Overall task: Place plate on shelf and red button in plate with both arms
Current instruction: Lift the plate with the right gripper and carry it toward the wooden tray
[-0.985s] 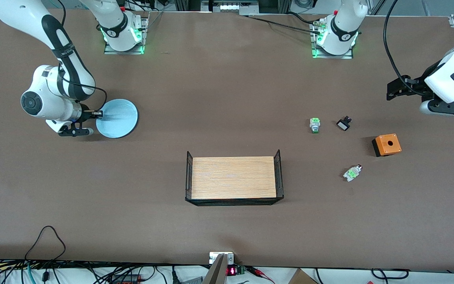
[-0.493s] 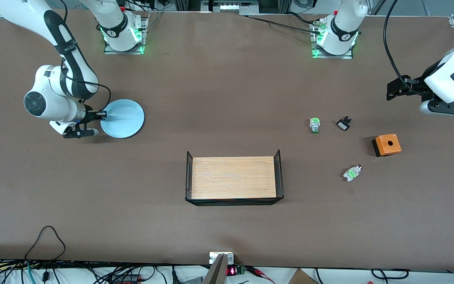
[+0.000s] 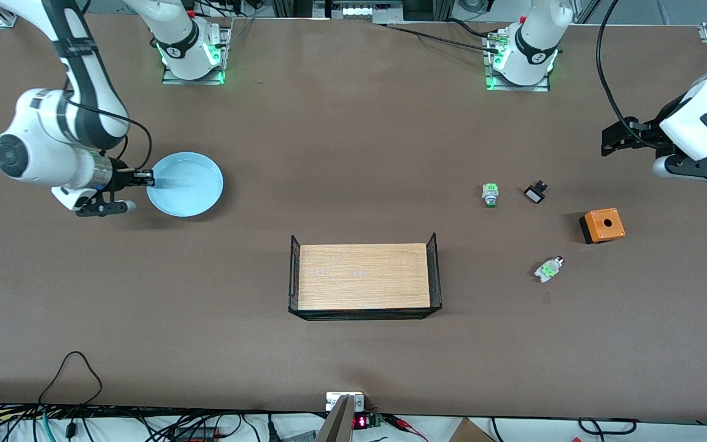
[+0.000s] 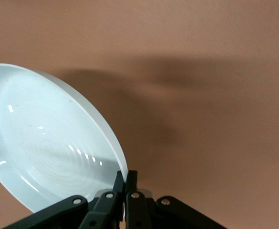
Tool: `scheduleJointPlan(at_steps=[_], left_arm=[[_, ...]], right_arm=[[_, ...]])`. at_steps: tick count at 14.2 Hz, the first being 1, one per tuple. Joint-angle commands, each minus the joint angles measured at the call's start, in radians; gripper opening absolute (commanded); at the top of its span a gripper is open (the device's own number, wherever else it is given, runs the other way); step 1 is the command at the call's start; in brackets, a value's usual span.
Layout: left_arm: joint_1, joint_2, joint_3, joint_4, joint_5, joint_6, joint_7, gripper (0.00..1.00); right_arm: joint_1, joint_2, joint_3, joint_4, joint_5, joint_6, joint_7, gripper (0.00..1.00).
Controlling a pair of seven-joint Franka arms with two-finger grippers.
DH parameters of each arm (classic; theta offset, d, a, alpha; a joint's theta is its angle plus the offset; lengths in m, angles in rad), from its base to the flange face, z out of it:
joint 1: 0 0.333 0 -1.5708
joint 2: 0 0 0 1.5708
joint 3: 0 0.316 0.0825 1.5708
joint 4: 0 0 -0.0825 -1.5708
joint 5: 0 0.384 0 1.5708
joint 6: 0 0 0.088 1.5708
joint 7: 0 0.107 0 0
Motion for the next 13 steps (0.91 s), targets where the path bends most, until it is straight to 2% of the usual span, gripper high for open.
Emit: scheduleJointPlan(at_steps=[1,5,9,13], left_arm=[[-0.002,0.013,-0.003,0.03,0.01,-0.02,-0.007,1.0],[-0.002,0.013,-0.003,0.03,0.01,-0.02,-0.007,1.0],[-0.002,0.013,-0.003,0.03,0.01,-0.02,-0.007,1.0],[-0.002,0.013,-0.003,0.03,0.01,-0.02,-0.007,1.0]], right_arm=[[-0.013,-0.013,0.017,0.115,0.07,-0.129,0.021,0.0],[0.047,-0.023,0.018,0.262,0.08,-0.255,0.204,0.0],[0.14,-0.023,0.02,0.371,0.152,-0.356,0.459,0.0],[0.254,-0.019,0.02,0.437,0.184,-0.364,0.762,0.0]])
